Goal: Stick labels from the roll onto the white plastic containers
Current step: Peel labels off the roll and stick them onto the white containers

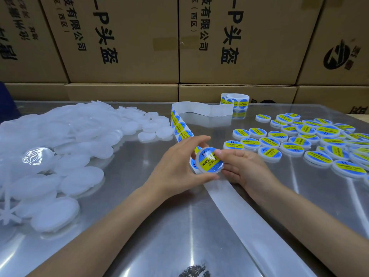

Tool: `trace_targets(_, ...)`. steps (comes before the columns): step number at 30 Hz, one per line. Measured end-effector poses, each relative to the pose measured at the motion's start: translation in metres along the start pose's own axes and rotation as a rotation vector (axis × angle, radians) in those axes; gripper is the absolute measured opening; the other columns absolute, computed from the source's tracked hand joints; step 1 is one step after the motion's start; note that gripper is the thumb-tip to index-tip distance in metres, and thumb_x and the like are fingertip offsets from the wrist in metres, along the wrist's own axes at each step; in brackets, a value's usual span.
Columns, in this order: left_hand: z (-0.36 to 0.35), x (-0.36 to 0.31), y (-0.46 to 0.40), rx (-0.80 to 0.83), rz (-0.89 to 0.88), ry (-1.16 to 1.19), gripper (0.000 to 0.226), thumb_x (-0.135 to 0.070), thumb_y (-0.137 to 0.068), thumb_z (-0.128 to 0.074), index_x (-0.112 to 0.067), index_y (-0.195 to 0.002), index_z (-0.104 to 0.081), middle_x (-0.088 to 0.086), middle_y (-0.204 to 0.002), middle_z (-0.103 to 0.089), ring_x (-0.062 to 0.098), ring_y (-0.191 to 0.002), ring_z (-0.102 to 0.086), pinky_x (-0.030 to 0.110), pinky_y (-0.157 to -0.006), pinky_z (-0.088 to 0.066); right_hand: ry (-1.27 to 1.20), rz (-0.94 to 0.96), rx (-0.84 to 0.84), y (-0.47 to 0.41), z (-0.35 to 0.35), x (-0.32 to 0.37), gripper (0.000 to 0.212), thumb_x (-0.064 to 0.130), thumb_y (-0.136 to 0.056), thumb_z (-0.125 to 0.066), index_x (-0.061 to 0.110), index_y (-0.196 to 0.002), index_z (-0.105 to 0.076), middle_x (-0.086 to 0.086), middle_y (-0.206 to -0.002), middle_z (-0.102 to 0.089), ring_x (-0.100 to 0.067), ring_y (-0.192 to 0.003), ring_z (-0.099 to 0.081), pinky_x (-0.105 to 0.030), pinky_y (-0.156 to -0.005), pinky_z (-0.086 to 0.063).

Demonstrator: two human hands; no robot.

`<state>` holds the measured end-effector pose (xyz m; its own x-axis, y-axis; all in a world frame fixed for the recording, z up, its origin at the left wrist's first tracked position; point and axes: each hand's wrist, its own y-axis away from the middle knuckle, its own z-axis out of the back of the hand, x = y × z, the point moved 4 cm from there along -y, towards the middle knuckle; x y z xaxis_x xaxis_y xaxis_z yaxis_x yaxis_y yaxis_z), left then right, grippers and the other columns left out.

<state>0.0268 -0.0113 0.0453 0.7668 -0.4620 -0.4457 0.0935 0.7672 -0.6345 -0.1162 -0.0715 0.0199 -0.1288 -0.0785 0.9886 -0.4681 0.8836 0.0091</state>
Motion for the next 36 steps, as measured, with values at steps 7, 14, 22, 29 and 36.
trace_targets(7,0.0,-0.001,0.0,-0.029,0.005,0.016,0.073,-0.039,-0.063,-0.086,-0.019,-0.125,-0.054,-0.016,-0.106,-0.06,-0.01,-0.083,-0.052,0.01,-0.078,-0.043,0.008,0.052,-0.033,0.001,-0.001,0.0,0.011,0.017,-0.084,-0.066,0.008,-0.082,-0.071,-0.017,-0.093,-0.073,-0.026,-0.088,-0.07,-0.032,-0.082,-0.056)
trace_targets(14,0.004,-0.009,0.0,-0.131,0.04,0.084,0.07,-0.034,-0.059,-0.088,-0.019,-0.12,-0.057,-0.02,-0.096,-0.062,-0.001,-0.078,-0.056,0.009,-0.074,-0.044,0.23,0.411,-0.144,0.005,-0.007,0.017,0.008,0.009,-0.081,-0.07,0.013,-0.075,-0.067,0.007,-0.067,-0.071,-0.002,-0.062,-0.065,-0.014,-0.057,-0.049)
trace_targets(22,0.005,-0.009,0.002,-0.1,0.046,0.074,0.069,-0.039,-0.058,-0.089,-0.019,-0.117,-0.058,-0.016,-0.095,-0.063,-0.001,-0.079,-0.057,0.014,-0.076,-0.047,0.514,0.399,-0.064,0.002,-0.003,0.02,0.06,0.018,-0.082,-0.072,0.052,-0.122,-0.044,0.003,-0.125,-0.05,-0.015,-0.074,-0.068,-0.019,-0.062,-0.05)
trace_targets(29,0.002,-0.019,0.001,-0.088,-0.021,0.064,0.07,-0.039,-0.06,-0.086,-0.016,-0.12,-0.058,-0.016,-0.1,-0.061,-0.005,-0.085,-0.055,0.018,-0.081,-0.047,0.495,0.196,0.101,0.006,-0.007,0.013,0.032,0.049,-0.076,-0.059,0.02,-0.089,-0.061,0.011,-0.056,-0.058,-0.002,-0.045,-0.048,-0.017,-0.046,-0.04)
trace_targets(36,-0.004,-0.02,0.003,-0.031,-0.027,0.001,0.073,-0.047,-0.07,-0.077,-0.014,-0.13,-0.053,-0.005,-0.117,-0.06,0.004,-0.103,-0.054,0.024,-0.091,-0.045,0.465,0.14,0.029,0.008,-0.012,0.013,0.064,0.049,-0.097,-0.034,0.024,-0.042,-0.054,0.005,-0.034,-0.041,-0.006,-0.03,-0.038,-0.012,-0.034,-0.03)
